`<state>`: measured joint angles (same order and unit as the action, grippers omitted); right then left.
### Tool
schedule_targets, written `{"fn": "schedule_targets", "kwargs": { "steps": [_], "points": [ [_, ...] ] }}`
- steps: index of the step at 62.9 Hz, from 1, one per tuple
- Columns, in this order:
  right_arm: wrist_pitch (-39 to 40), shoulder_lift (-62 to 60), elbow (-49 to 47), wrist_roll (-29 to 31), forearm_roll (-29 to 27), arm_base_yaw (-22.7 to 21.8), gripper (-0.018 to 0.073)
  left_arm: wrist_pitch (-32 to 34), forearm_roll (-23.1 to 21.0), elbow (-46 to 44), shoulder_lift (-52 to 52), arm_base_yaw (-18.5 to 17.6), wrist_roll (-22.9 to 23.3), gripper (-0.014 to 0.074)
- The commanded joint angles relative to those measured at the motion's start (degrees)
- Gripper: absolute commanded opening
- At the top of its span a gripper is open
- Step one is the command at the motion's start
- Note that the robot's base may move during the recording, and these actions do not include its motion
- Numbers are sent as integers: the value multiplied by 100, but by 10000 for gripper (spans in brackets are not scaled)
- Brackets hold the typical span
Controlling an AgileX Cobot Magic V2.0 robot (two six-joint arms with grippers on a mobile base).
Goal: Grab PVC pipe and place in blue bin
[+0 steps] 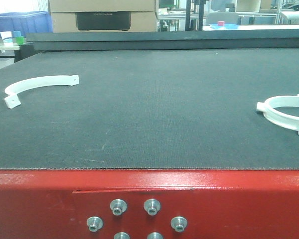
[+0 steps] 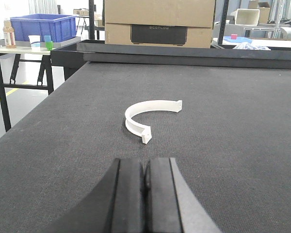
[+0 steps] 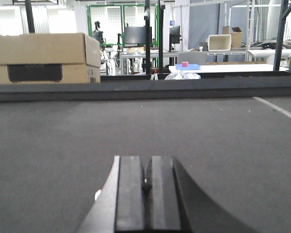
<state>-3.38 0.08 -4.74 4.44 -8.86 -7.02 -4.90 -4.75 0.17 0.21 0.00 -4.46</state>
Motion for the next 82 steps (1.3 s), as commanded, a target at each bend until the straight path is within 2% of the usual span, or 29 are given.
{"fn": "schedule_targets", "kwargs": {
  "steps": [1, 5, 9, 13, 26, 43, 64, 76, 82],
  "points": [
    [-29, -8, -338, 3, -49, 23, -167, 68, 21, -17, -21, 4, -18, -111],
    [-318, -8, -632, 3, -129, 23, -167, 68, 21, -17, -21, 4, -18, -111],
    [-1024, -8, -910, 3, -479, 23, -167, 68, 21, -17, -21, 4, -18, -111],
    [-1657, -8, -1208, 3, -530, 23, -167, 68, 21, -17, -21, 4, -18, -111],
    [-1996, 369, -1987, 3, -596, 23, -167, 68, 21, -17, -21, 4, -18, -111],
    [-3298, 1573, -3012, 3, -599, 23, -167, 68, 21, -17, -21, 4, -18, -111],
    [-3516, 2774, -3525, 3, -599, 23, -167, 278, 37, -17, -21, 4, -18, -111],
    [-2773, 2785, -3525, 3, -599, 23, -167, 1032, 37, -17, -21, 4, -18, -111],
    [-2505, 2785, -3525, 3, -599, 23, -167, 1647, 37, -17, -21, 4, 11, -111]
  ]
}}
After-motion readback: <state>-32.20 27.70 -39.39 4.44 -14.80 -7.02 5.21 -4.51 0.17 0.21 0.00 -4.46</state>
